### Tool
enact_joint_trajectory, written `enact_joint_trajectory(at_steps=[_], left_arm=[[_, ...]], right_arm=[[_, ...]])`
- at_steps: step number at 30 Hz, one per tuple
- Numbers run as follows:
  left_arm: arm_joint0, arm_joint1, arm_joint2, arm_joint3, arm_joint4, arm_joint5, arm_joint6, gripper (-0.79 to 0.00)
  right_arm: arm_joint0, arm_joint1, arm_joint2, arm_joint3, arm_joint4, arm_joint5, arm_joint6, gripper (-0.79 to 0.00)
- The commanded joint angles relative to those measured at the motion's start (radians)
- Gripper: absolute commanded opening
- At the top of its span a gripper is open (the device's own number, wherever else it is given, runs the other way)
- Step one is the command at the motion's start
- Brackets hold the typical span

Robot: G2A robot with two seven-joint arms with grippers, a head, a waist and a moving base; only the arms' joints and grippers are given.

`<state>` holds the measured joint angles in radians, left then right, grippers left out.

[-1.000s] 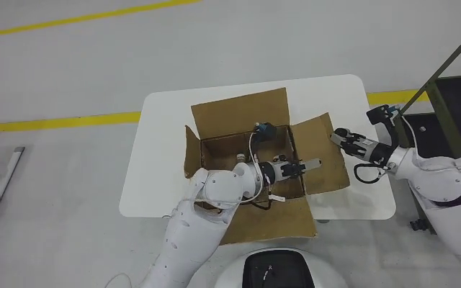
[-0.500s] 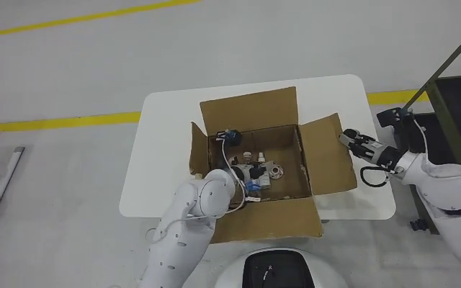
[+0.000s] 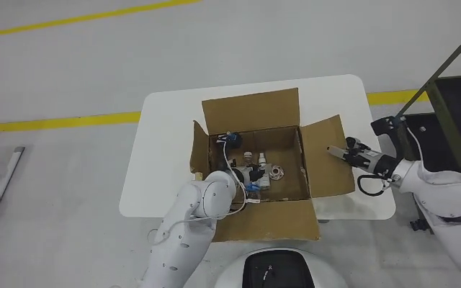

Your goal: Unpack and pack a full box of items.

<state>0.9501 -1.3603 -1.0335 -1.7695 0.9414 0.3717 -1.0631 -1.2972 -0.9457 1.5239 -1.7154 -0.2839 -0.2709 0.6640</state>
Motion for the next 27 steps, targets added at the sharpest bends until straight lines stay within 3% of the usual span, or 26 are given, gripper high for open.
enact_joint_trajectory(at_steps=[1, 2, 5, 7, 14, 27], left_arm=[[0.000, 0.000, 0.000, 0.000, 0.000, 0.000, 0.000, 0.000], [0.000, 0.000, 0.000, 0.000, 0.000, 0.000, 0.000, 0.000], [0.007, 0.000, -0.001, 0.004, -0.001, -0.003, 0.012, 0.000], [0.013, 0.002, -0.003, 0.015, 0.020, -0.014, 0.024, 0.000], [-0.010, 0.005, 0.035, 0.088, 0.174, -0.030, -0.029, 0.000], [-0.106, -0.030, 0.143, 0.278, 0.208, -0.065, -0.062, 0.000]], right_arm=[[0.006, -0.001, -0.007, 0.016, 0.020, -0.023, 0.003, -0.311], [0.011, -0.002, -0.014, 0.024, 0.032, -0.033, 0.008, -0.409], [0.032, -0.004, -0.029, 0.050, 0.044, -0.051, 0.019, -0.536], [0.044, -0.005, -0.040, 0.062, 0.046, -0.055, 0.023, -0.785], [0.070, -0.008, -0.062, 0.089, 0.037, -0.054, 0.024, -0.785], [0.075, -0.009, -0.072, 0.094, 0.032, -0.069, 0.015, -0.785]])
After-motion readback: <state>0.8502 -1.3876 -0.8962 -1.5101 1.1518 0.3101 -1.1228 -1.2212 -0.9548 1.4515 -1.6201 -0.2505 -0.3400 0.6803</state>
